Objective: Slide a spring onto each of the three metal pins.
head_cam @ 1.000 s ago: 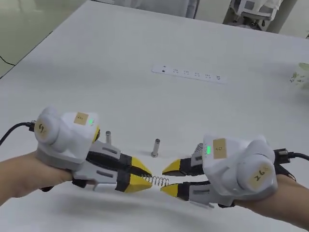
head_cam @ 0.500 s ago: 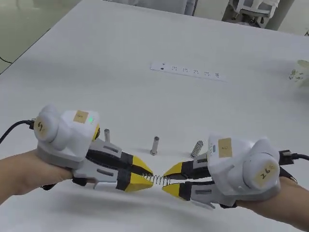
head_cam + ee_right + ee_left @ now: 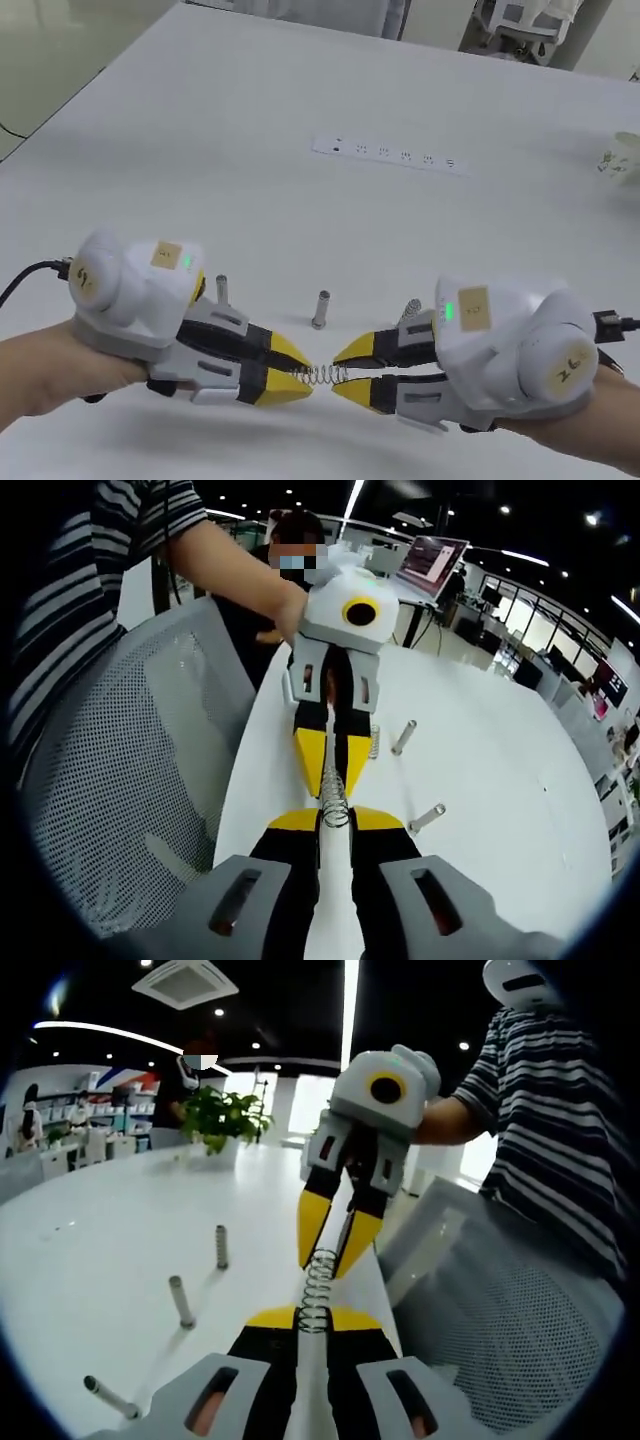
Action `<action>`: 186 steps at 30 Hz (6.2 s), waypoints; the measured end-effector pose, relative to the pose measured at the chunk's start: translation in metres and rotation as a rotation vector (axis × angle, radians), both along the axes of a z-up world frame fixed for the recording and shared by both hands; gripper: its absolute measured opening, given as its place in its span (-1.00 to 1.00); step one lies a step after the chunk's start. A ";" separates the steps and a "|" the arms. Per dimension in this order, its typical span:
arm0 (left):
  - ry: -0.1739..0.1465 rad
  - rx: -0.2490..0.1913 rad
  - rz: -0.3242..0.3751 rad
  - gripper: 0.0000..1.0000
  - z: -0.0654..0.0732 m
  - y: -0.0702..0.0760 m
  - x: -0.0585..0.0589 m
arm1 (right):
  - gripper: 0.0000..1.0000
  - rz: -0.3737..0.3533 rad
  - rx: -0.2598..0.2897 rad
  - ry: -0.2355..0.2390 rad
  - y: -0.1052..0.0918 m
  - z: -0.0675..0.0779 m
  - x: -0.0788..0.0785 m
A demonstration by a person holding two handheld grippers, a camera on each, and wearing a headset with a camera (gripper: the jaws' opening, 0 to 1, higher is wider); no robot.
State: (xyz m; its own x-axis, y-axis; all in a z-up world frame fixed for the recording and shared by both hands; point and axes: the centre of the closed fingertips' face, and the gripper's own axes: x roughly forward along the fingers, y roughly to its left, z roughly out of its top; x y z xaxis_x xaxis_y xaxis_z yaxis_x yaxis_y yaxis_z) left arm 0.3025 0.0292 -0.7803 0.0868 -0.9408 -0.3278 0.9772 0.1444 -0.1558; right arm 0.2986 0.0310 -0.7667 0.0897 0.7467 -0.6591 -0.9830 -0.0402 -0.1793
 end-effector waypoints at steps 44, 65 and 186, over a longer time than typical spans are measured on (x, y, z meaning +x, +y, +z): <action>-0.021 0.035 0.026 -0.94 -0.001 -0.004 0.004 | -0.87 0.053 0.073 -0.082 0.035 0.024 -0.003; 0.012 0.032 0.117 -0.71 0.000 0.018 0.008 | -0.86 0.053 0.068 -0.097 0.037 0.026 0.002; 0.033 0.006 0.608 0.96 -0.010 0.142 0.029 | -0.86 -0.228 0.047 -0.029 0.021 0.009 0.115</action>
